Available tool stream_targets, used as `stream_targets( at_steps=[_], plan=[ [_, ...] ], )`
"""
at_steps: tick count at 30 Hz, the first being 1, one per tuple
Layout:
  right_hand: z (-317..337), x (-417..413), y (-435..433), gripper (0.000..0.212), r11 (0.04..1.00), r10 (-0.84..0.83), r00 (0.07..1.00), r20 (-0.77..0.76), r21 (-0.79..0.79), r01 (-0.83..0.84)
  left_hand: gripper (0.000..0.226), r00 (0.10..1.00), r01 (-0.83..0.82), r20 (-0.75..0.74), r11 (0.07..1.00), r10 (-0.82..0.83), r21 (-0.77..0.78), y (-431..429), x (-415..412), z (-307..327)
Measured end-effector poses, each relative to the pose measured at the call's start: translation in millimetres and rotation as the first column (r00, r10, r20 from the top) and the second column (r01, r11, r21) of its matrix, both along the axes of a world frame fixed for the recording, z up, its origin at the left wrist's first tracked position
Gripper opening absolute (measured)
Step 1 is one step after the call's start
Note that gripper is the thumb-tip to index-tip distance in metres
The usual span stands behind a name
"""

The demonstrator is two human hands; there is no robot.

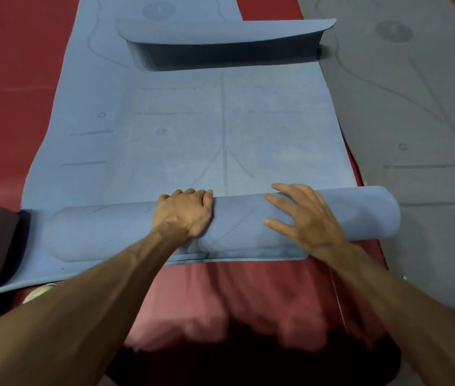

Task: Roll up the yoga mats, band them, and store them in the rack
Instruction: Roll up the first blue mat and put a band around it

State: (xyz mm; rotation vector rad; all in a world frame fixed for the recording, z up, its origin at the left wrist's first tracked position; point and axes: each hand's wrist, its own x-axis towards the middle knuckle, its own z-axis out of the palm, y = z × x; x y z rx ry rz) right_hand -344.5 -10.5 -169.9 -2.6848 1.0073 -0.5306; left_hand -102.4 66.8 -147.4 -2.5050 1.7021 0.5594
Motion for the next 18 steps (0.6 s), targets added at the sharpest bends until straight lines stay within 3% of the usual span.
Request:
stream_targets(
  at_steps=[1, 3, 7, 13, 18],
  plan=[
    [-5.9, 2.1, 5.3, 0.052, 0.997, -0.018, 0.998, 0.067, -0.071, 0.023, 0.055, 1.0, -0.008, -0.008, 1.0, 0.008, 0.023, -5.7, 1.9, 1.4],
    [-12.8, 10.2, 16.4, 0.05, 0.988, -0.058, 0.997, 0.056, -0.139, 0.066, 0.055, 0.999, -0.028, -0.015, 0.997, 0.03, 0.076, -16.0, 6.1, 3.2],
    [-10.5, 23.4, 20.0, 0.074, 0.982, -0.108, 0.989, -0.1, -0.167, 0.091, 0.051, 0.993, -0.097, -0.061, 0.988, 0.105, 0.119, -33.6, 15.8, 1.0],
    [-4.3, 29.1, 4.3, 0.127, 0.996, -0.056, 0.904, -0.424, -0.084, 0.023, 0.039, 0.986, -0.15, -0.084, 0.983, 0.141, -0.106, -37.7, 19.2, -2.4],
    [8.2, 35.9, -4.1, 0.126, 0.999, -0.05, 0.847, -0.529, -0.037, 0.036, 0.046, 0.997, -0.075, -0.014, 0.988, 0.073, -0.137, -29.8, 9.0, 0.6]
  ],
)
